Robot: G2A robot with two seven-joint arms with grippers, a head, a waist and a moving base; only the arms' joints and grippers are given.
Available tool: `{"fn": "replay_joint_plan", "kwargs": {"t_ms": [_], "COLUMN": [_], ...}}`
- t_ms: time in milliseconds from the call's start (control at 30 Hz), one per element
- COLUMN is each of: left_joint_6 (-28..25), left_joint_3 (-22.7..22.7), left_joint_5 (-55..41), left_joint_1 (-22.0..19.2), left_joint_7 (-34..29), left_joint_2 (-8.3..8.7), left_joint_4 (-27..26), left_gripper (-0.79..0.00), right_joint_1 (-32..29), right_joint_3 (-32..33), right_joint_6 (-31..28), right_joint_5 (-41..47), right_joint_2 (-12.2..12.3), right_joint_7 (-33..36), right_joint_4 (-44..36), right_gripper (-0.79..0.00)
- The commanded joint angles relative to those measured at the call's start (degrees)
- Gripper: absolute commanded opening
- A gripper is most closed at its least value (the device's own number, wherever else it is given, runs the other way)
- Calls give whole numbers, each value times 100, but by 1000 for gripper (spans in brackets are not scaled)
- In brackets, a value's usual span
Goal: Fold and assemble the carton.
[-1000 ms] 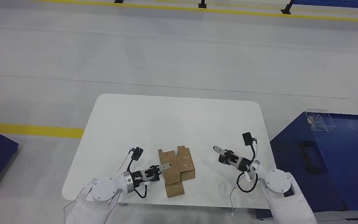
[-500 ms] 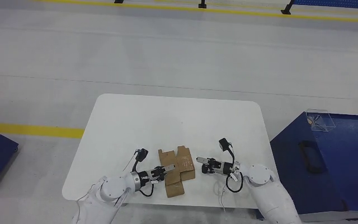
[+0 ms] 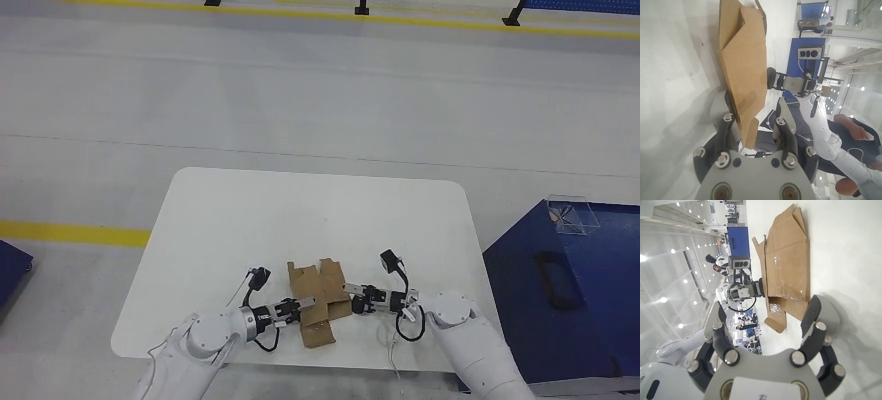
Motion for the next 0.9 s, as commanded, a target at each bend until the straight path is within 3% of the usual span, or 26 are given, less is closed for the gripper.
{"fn": "replay_joint_plan", "kwargs": {"t_ms": [0,67,100,333,467,633,733,767,833,867], "left_joint_6": [-52,-111,-146,-771,-1283,-1366,-1306,-1285,-1197,-1158], "left_joint_3": [48,105,126,-39,-398,-741,-787,-748,-655,-616], "left_joint_5": [-69,-100,-130,-529,-1163,-2368,-2677,-2642,-2671,-2707], "left_joint_1": [-55,-107,-131,-143,174,694,799,805,791,766], "left_joint_7": [-12,-4,12,-86,-595,-1795,-2113,-2151,-2162,-2184], "left_joint_2": [-24,-48,-61,-54,48,172,199,200,188,181], "left_joint_4": [97,189,236,376,-75,-844,-1012,-1031,-1021,-1001], "left_gripper": [-416,-545,-785,-785,-785,-785,-785,-785,-785,-785], "right_joint_1": [60,103,114,160,53,-257,-329,-350,-391,-411], "right_joint_3": [-16,-43,-54,240,610,874,899,860,795,756], "right_joint_6": [2,-26,-43,-290,-495,-431,-221,-78,98,105], "right_joint_5": [115,157,181,438,573,1396,2050,2262,2474,2504], "right_joint_2": [-11,-22,-27,56,201,300,302,290,285,281], "right_joint_7": [87,131,133,8,101,1091,1783,1927,2102,2110], "right_joint_4": [104,179,212,360,256,-216,-368,-482,-630,-685], "right_gripper": [0,0,0,0,0,0,0,-62,-360,-397]}}
